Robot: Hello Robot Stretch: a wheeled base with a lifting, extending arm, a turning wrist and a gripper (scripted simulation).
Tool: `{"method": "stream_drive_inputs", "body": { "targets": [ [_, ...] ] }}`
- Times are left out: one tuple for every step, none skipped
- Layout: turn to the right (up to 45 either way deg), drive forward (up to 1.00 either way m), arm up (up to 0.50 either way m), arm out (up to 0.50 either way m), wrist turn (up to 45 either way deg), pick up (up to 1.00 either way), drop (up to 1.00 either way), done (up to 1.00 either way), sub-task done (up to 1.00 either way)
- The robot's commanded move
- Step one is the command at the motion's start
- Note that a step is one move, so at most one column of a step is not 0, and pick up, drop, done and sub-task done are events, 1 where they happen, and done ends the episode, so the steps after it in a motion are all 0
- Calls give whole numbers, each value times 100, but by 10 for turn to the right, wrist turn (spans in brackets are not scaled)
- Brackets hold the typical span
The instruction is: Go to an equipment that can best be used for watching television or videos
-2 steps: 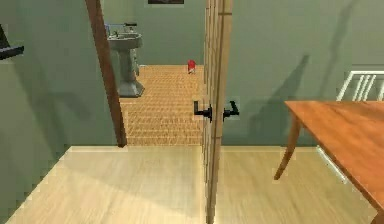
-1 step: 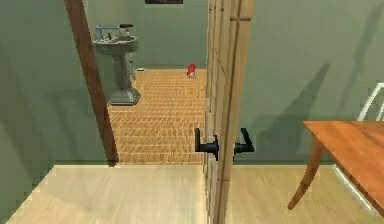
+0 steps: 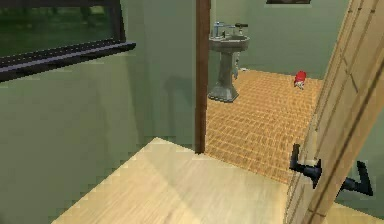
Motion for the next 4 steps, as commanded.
{"method": "stream_drive_inputs", "body": {
  "targets": [
    [0, 45, 0, 0, 0, 0, 0, 0, 0],
    [270, 0, 0, 0, 0, 0, 0, 0, 0],
    [0, 100, 0, 0, 0, 0, 0, 0, 0],
    [60, 0, 0, 0, 0, 0, 0, 0, 0]
  ]
}}
